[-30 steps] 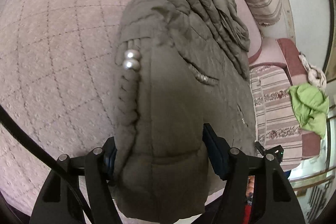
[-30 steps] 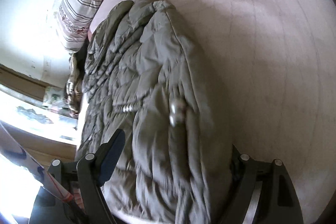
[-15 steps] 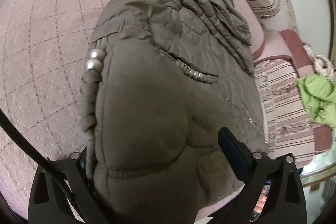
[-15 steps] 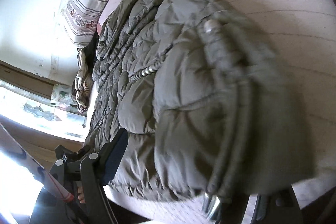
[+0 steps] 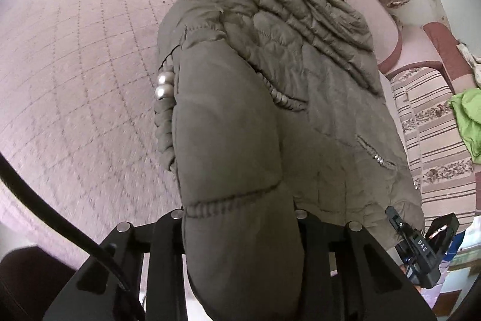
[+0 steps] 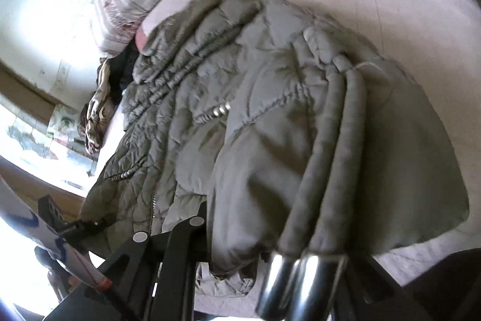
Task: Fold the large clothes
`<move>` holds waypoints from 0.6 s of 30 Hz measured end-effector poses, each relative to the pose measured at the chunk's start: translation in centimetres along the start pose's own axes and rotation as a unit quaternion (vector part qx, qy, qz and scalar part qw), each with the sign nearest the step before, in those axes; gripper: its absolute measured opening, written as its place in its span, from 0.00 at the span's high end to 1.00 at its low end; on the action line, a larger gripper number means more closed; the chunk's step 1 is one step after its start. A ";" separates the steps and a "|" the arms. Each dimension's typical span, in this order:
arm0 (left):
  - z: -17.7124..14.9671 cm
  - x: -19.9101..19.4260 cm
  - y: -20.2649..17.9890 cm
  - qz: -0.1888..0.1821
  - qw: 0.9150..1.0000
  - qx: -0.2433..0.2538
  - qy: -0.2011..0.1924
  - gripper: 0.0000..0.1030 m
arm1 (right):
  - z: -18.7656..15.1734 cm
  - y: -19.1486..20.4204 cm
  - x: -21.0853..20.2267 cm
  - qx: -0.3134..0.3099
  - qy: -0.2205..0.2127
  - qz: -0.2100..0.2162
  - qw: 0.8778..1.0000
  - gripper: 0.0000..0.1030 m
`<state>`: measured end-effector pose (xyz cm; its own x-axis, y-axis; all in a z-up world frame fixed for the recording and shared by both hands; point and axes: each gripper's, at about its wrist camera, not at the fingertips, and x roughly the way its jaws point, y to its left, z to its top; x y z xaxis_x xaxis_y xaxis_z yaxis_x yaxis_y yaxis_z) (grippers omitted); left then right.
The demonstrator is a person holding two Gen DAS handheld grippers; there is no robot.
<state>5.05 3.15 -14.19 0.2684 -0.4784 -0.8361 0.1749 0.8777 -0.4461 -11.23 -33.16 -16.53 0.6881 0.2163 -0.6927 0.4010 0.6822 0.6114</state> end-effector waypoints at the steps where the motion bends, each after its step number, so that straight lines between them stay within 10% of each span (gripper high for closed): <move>1: -0.1 -0.3 0.0 -0.001 1.000 -0.002 0.001 0.70 | -0.1 0.5 -0.5 -0.012 -0.003 -0.003 1.000 0.84; 18: -4.5 -5.1 2.7 -0.032 0.999 -0.012 0.001 0.70 | -6.5 1.1 -8.3 -0.074 0.023 0.001 0.997 0.84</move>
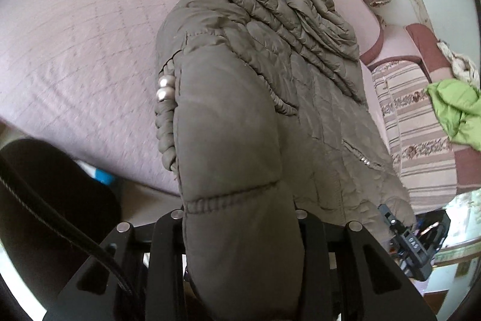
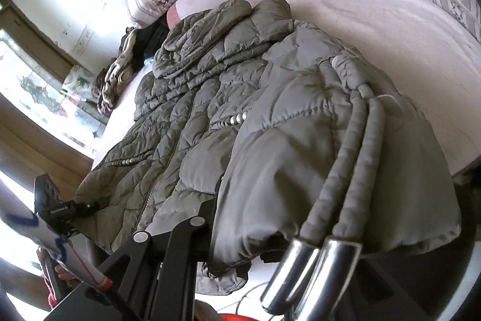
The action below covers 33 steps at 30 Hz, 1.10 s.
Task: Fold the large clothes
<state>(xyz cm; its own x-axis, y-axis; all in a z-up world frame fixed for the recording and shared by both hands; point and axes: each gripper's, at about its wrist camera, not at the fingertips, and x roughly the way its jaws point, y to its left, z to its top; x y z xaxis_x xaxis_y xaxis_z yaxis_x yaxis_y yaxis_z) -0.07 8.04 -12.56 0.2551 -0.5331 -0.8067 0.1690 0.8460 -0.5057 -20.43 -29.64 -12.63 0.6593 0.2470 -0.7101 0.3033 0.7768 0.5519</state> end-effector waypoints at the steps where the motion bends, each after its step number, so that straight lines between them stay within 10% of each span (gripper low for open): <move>1: -0.1 0.1 -0.2 0.006 1.000 0.005 -0.003 0.70 | -0.3 0.2 -0.2 -0.004 0.001 -0.002 1.000 0.84; 13: 2.9 -2.2 -3.5 0.030 0.997 0.049 -0.054 0.70 | 4.1 2.5 -1.0 -0.031 -0.030 0.014 0.999 0.84; 22: 9.4 -4.7 -9.1 0.057 0.983 0.090 -0.150 0.70 | 11.3 6.2 -0.7 -0.068 -0.093 0.008 0.993 0.84; 33: 18.3 -2.0 -12.3 0.091 0.978 0.086 -0.167 0.70 | 20.3 7.5 3.2 -0.046 -0.127 0.000 0.991 0.84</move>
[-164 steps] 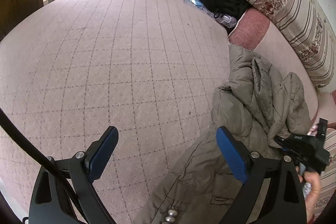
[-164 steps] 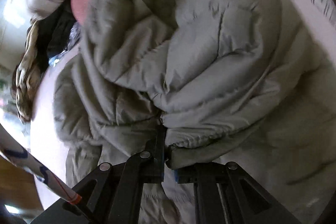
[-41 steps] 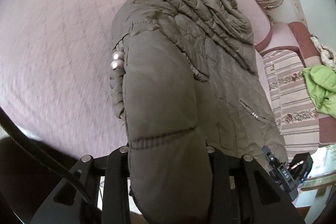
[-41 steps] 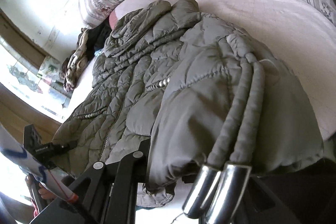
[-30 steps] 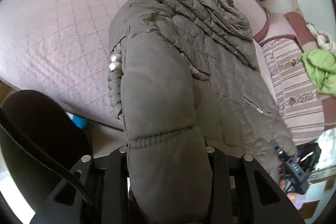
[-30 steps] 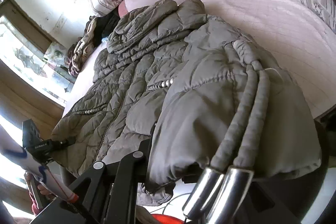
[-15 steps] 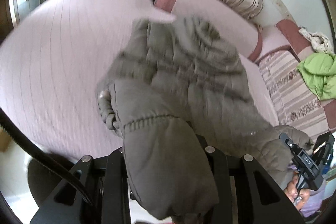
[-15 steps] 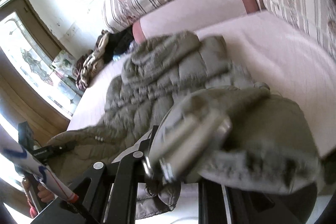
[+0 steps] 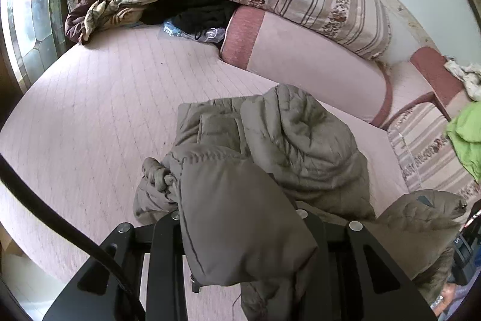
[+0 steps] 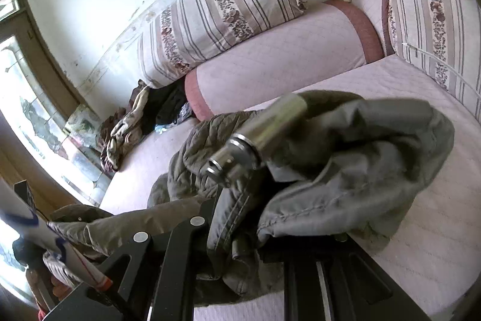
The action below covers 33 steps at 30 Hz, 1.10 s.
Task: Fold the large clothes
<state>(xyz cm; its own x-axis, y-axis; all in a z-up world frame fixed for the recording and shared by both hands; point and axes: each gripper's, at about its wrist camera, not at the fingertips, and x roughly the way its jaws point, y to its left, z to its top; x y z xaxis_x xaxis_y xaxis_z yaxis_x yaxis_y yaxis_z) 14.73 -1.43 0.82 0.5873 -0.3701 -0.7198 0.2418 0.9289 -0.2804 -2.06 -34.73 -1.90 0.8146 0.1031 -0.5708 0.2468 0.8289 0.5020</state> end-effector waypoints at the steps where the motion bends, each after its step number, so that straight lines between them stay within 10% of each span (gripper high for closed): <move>1: 0.2 0.5 -0.1 0.004 1.000 0.002 0.000 0.70 | 0.4 0.0 0.6 0.001 0.000 -0.003 1.000 0.84; 19: 7.2 10.2 -1.8 0.088 0.996 0.006 0.030 0.69 | 5.9 -2.0 10.4 0.004 0.017 -0.082 0.996 0.84; 33: 4.9 12.5 -4.4 0.167 0.982 0.090 -0.019 0.68 | 4.7 -4.4 13.6 0.014 0.033 -0.106 0.994 0.83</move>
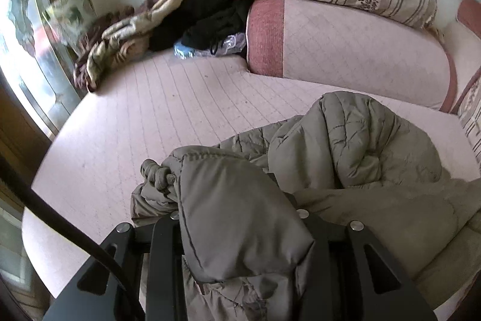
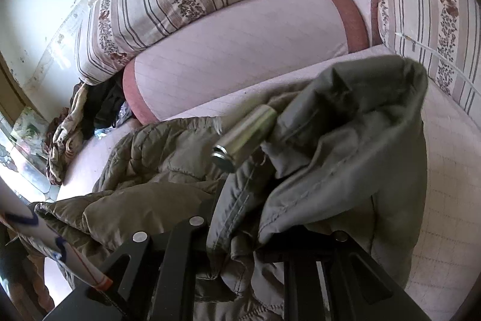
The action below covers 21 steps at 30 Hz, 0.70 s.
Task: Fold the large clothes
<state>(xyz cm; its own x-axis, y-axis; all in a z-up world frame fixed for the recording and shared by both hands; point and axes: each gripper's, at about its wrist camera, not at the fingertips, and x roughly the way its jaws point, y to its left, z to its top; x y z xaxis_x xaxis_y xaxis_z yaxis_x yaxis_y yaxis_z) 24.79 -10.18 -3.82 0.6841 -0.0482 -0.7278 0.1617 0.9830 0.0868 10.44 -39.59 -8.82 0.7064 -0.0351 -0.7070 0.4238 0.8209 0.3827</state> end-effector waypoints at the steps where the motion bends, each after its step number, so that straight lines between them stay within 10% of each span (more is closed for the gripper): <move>1: -0.1 -0.2 -0.1 0.004 1.000 0.004 -0.005 0.68 | -0.1 -0.1 -0.1 -0.001 0.000 0.000 1.000 0.83; 21: -0.2 -2.1 -0.5 0.024 0.999 0.013 -0.034 0.68 | 0.7 0.0 -0.8 0.004 -0.004 0.000 1.000 0.83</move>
<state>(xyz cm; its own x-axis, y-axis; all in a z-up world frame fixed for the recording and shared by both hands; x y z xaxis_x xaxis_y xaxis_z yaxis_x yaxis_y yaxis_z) 23.14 -10.54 -2.43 0.7380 -0.0138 -0.6747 0.1452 0.9796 0.1388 10.29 -40.00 -7.82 0.7108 -0.0409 -0.7022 0.4293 0.8160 0.3871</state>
